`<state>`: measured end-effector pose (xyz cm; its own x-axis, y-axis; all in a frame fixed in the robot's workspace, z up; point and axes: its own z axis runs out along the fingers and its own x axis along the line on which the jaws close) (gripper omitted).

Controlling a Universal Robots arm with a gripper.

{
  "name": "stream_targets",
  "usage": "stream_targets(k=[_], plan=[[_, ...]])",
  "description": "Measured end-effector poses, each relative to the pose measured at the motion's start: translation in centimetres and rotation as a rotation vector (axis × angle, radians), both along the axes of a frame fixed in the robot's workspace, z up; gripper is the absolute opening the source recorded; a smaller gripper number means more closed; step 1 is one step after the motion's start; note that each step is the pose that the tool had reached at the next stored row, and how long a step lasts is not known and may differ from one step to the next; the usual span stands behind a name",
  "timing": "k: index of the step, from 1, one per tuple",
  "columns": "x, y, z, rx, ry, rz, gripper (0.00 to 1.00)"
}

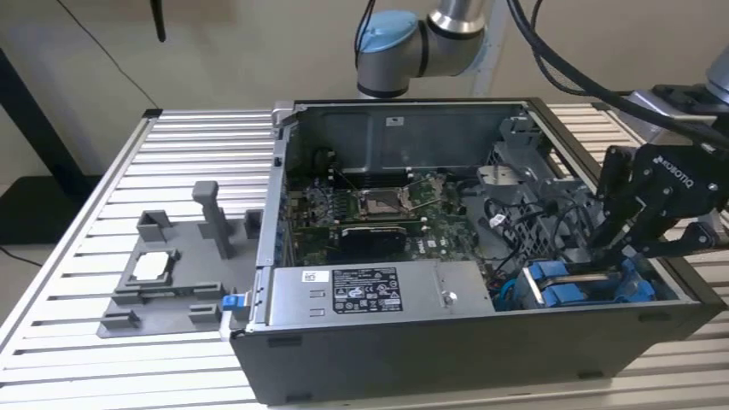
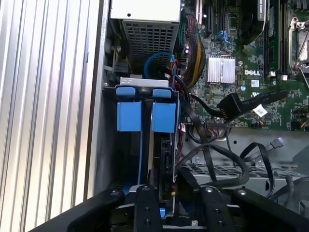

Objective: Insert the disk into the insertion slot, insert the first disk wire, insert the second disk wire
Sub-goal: 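Insert the first disk wire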

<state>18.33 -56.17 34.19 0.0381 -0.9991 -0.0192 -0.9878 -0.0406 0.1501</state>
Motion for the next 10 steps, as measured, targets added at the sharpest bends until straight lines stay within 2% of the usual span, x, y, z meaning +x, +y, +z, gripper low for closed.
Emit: stream_targets(k=[4,10], plan=[[-0.02,0.0,1.09,-0.0002,-0.001,0.0,0.33],[-0.11,0.0,3.65,0.0003,-0.001,0.0,0.33]])
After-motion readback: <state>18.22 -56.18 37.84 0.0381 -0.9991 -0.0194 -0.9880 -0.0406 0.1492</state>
